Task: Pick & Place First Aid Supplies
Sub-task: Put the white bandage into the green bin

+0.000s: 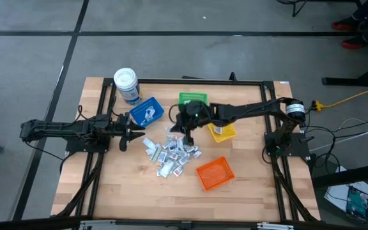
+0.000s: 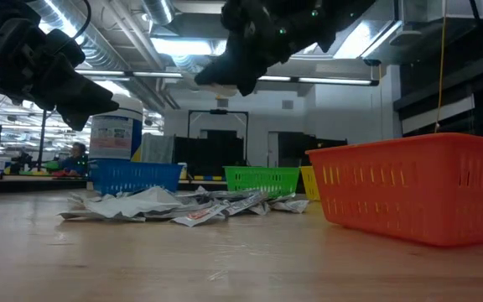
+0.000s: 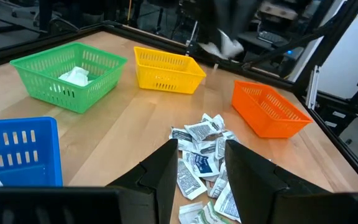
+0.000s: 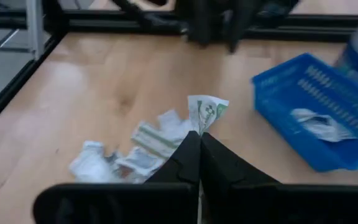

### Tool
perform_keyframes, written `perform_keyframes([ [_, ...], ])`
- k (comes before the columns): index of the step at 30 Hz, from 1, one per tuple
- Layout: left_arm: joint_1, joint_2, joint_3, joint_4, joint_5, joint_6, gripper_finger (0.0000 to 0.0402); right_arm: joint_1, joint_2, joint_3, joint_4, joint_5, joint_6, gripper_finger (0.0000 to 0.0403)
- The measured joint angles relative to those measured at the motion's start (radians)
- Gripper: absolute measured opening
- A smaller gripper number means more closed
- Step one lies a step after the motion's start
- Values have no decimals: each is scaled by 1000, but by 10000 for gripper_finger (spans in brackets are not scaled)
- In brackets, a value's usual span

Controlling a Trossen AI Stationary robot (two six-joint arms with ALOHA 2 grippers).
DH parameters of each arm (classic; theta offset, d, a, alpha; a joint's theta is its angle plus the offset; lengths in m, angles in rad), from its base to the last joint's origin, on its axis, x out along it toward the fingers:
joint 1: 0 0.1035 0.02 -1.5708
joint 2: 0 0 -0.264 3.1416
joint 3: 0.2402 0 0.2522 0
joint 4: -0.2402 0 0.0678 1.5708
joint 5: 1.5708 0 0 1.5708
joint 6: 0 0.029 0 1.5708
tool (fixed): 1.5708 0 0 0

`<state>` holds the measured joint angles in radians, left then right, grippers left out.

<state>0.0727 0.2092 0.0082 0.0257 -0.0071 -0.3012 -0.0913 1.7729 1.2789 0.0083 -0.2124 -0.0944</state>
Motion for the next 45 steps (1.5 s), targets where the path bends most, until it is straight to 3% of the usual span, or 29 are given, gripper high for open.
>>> perform_keyframes([
  [14, 0, 0, 0, 0, 0, 0, 127, -286, -7, 0, -66, -25, -58, 9],
  [22, 0, 0, 0, 0, 0, 0, 127, -404, -7, 0, -190, -24, -71, 9],
  [45, 0, 0, 0, 0, 0, 0, 127, -463, 27, 0, -338, -27, -36, 9],
])
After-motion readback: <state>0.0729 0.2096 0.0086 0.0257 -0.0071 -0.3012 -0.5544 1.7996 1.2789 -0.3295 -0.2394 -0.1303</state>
